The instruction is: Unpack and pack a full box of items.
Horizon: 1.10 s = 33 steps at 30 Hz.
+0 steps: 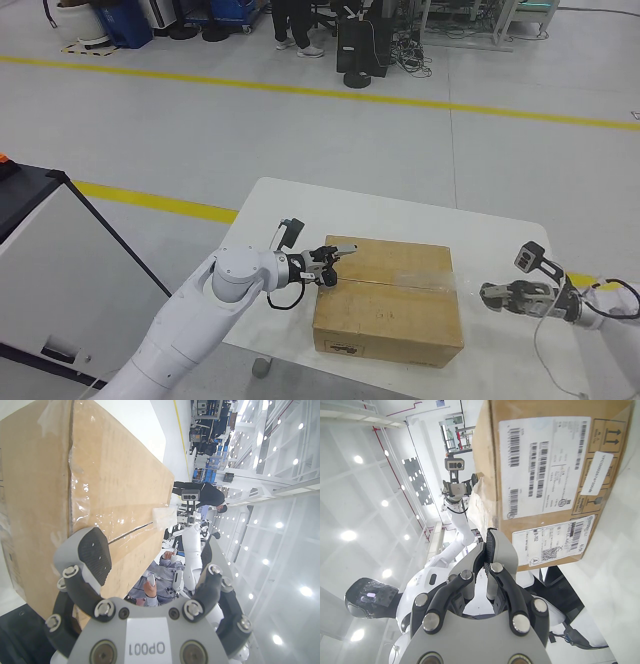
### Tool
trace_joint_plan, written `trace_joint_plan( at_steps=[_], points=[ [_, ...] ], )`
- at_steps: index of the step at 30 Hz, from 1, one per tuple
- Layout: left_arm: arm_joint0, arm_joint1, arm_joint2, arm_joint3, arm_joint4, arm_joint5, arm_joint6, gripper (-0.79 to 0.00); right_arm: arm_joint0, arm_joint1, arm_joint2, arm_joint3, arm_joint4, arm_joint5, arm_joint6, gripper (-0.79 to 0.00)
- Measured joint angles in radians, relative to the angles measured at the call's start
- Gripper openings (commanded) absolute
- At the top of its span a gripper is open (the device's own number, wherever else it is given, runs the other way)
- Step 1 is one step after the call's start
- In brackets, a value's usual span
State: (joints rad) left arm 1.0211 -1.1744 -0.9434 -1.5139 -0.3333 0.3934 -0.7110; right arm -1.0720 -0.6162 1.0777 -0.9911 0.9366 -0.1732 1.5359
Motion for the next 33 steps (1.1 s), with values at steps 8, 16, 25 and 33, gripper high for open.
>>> trace_joint_plan(
  at_steps=[8,16,25,33],
  points=[
    [0.0,0.0,0.0,0.0,0.0,0.0,0.0,0.0,-0.091,0.085,0.12,-0.243,0.026,-0.014,0.0,-0.785],
    [0.0,0.0,0.0,0.0,0.0,0.0,0.0,0.0,-0.168,0.132,0.221,-0.404,0.022,0.059,0.0,-0.785],
    [0.0,0.0,0.0,0.0,0.0,0.0,0.0,0.0,-0.17,0.133,0.22,-0.411,0.016,0.071,0.0,-0.785],
    [0.033,0.008,-0.047,-0.046,0.01,-0.033,0.042,0.0,-0.17,0.133,0.22,-0.411,0.016,0.071,0.0,-0.785]
  ],
)
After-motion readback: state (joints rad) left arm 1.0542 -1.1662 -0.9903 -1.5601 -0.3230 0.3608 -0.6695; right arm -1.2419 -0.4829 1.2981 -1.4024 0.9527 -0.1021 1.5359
